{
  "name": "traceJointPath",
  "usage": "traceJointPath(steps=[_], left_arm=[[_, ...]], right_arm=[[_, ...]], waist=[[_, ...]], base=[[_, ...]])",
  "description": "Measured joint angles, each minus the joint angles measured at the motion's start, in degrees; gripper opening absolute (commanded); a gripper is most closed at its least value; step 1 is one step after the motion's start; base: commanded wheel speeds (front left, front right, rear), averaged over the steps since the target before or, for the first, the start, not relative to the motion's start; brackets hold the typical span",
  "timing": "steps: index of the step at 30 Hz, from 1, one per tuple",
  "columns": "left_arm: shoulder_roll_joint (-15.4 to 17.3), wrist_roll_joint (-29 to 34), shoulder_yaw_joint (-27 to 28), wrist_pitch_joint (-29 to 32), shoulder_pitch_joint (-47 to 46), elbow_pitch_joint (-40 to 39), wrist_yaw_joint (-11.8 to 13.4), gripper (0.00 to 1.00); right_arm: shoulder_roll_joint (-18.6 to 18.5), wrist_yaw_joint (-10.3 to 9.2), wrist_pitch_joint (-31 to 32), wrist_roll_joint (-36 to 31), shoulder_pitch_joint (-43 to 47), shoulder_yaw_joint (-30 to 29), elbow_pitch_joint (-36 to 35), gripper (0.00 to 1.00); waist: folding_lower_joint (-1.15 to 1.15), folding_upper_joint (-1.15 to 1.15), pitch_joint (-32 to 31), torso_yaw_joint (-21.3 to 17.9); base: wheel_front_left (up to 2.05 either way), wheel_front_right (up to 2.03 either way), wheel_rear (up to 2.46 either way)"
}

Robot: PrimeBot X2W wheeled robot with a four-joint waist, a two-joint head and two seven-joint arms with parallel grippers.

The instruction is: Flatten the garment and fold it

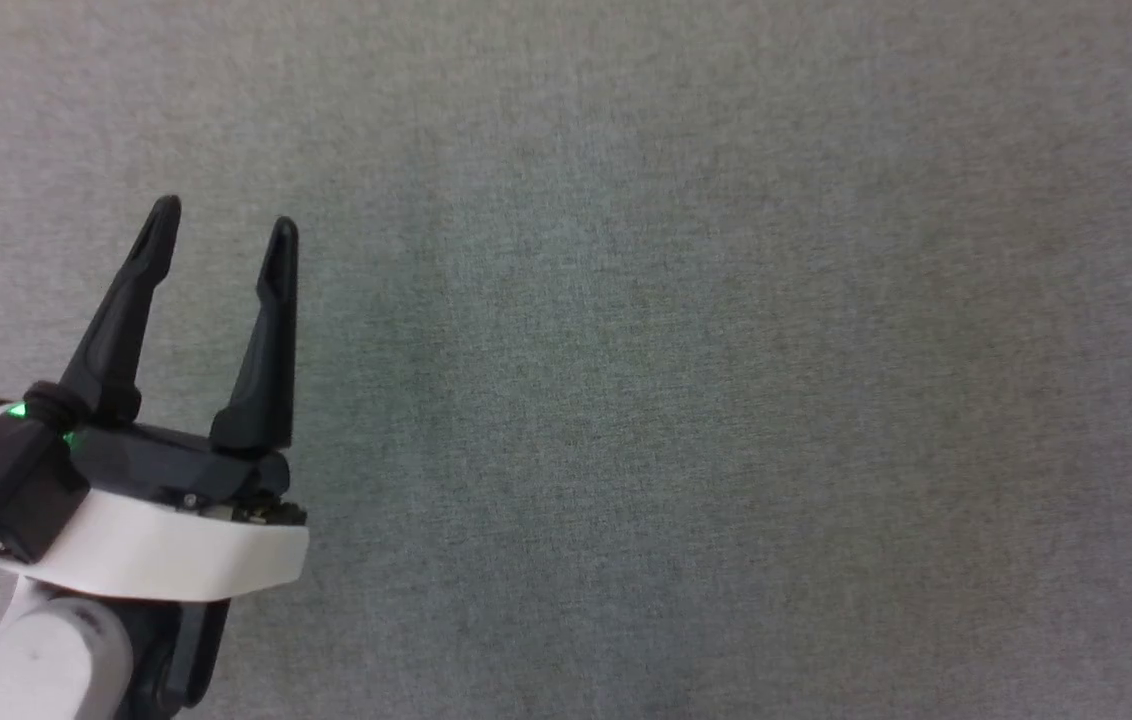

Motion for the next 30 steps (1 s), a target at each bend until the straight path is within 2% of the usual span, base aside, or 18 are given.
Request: traceJointPath(steps=[4, 6, 7, 14, 19, 22, 30], left_arm=[[-0.09, 0.43, -0.45, 0.12, -1.06, -0.13, 0.0, 1.0], [-0.19, 0.45, -0.51, 0.11, -1.56, -0.12, 0.0, 1.0], [-0.23, 0.49, -0.49, 0.11, -1.76, -0.11, 0.0, 1.0], [-2.34, 0.46, -0.33, -1.76, -2.08, 1.0, 0.56, 1.0], [-4.12, 0.18, -0.63, -3.65, -1.82, 2.98, 0.96, 1.0], [-5.27, -0.14, -0.86, -5.2, -0.8, 4.56, 1.23, 1.0], [-8.48, -0.01, -1.63, -9.17, 5.24, 8.6, 1.52, 1.0]], right_arm=[[0.05, 0.0, -2.24, -1.56, -0.85, -0.33, 3.35, 0.0], [0.14, 0.0, -2.88, -1.98, -1.54, -0.38, 4.64, 0.61], [0.12, 0.0, -3.36, -2.29, -1.81, -0.22, 4.99, 1.0], [0.63, 0.0, -6.23, -2.7, -2.87, -0.37, 7.69, 1.0], [3.65, 0.0, -10.9, -0.73, -0.9, -1.56, 6.8, 1.0], [7.16, -0.01, -14.26, 0.48, 3.23, -1.85, 3.97, 1.0], [21.34, 0.0, -22.58, -1.36, 19.61, 3.02, -7.2, 1.0]], waist=[[0.0, 0.0, 2.2, 0.09], [0.0, 0.0, 2.97, 0.16], [0.0, 0.0, 3.25, 0.18], [-0.01, 0.0, 2.91, 0.12], [-0.01, 0.0, 0.83, 0.35], [-0.01, 0.0, -1.04, 0.6], [-0.02, 0.0, -8.3, 1.13]], base=[[0.0, 0.0, 0.0], [0.0, 0.0, 0.0], [0.0, 0.0, 0.0], [0.0, 0.0, 0.0], [0.0, 0.0, 0.0], [0.0, 0.0, 0.0], [0.0, 0.0, 0.0]])
